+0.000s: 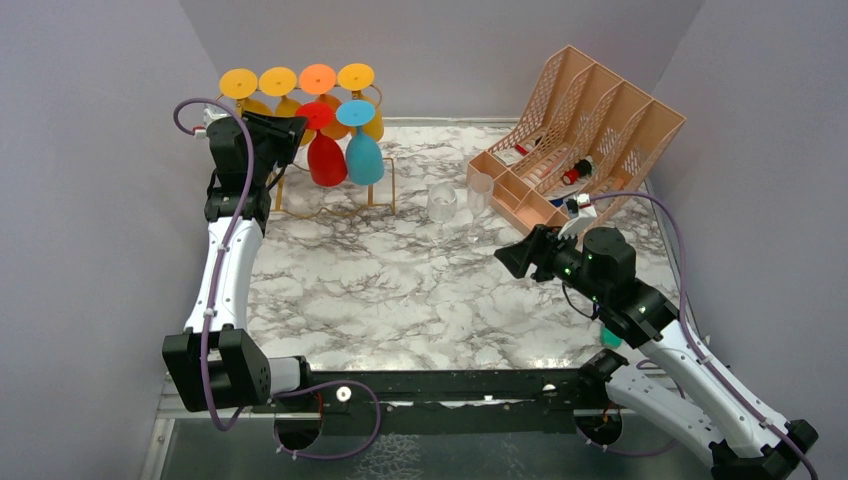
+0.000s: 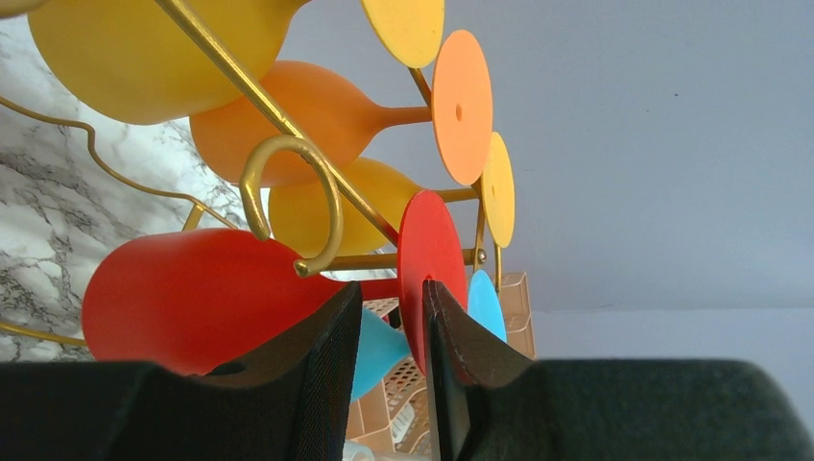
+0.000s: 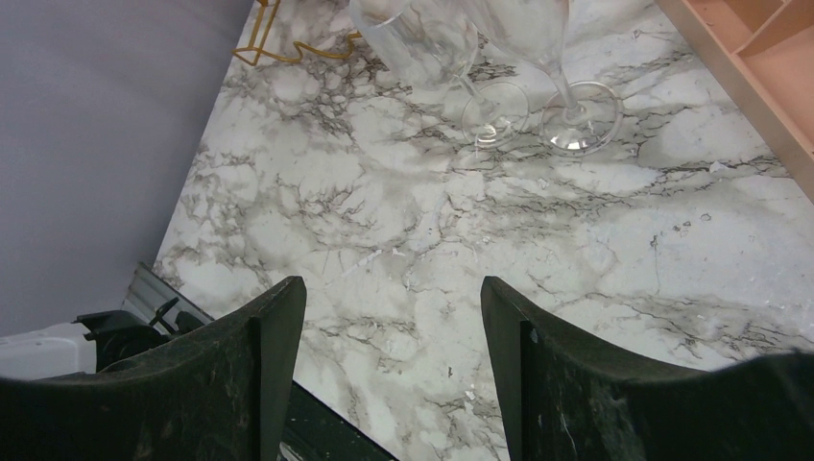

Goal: Take the wine glass off the wine glass rack
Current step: Pick up the wine glass from the wine rack.

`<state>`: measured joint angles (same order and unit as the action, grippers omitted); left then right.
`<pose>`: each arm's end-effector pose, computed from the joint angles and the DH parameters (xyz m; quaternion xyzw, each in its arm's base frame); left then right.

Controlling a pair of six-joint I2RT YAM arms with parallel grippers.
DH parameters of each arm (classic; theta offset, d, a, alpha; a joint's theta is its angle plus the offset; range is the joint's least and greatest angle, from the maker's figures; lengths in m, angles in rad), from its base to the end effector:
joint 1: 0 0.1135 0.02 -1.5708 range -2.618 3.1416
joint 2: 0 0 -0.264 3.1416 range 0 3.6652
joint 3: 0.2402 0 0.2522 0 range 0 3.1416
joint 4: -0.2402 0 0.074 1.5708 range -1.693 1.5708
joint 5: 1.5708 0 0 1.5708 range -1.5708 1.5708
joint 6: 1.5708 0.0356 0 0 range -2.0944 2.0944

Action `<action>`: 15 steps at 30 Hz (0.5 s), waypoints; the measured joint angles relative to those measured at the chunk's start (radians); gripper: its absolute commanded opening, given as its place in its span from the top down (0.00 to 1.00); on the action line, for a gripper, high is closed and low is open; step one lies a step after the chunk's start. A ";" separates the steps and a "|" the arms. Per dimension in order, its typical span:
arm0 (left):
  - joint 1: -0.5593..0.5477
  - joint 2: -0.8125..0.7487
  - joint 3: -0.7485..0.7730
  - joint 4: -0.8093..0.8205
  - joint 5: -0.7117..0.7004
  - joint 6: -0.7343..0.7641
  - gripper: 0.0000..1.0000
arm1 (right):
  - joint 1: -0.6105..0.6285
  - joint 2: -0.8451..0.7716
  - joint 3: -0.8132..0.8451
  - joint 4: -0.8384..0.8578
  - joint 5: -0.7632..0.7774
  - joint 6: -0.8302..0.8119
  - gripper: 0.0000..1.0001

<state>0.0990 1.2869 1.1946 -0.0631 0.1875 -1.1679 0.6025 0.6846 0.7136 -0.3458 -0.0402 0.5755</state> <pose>0.3023 0.0234 0.3872 -0.3988 0.6458 -0.3909 0.5207 0.1333 0.0934 0.3134 -0.0227 0.8094 0.3394 0.4787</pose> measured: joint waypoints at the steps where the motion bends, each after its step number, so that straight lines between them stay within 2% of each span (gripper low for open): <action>1: 0.000 0.001 0.000 0.002 -0.002 -0.001 0.68 | 0.000 0.000 0.000 0.000 0.000 0.000 0.30; 6: 0.000 0.011 0.000 0.015 -0.010 -0.004 0.73 | 0.000 0.000 0.000 0.000 0.000 0.000 0.30; 10: 0.000 0.025 0.002 0.033 -0.013 -0.010 0.81 | 0.000 0.000 0.000 0.000 0.000 0.000 0.30; 12: 0.000 0.027 0.003 0.041 -0.013 -0.014 0.88 | 0.000 0.000 0.000 0.000 0.000 0.000 0.30; 15: 0.000 0.027 0.004 0.051 -0.013 -0.021 0.90 | 0.000 0.000 0.000 0.000 0.000 0.000 0.30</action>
<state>0.0990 1.3140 1.1984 -0.0120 0.1749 -1.1893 0.6025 0.6849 0.7136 -0.3462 -0.0402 0.5758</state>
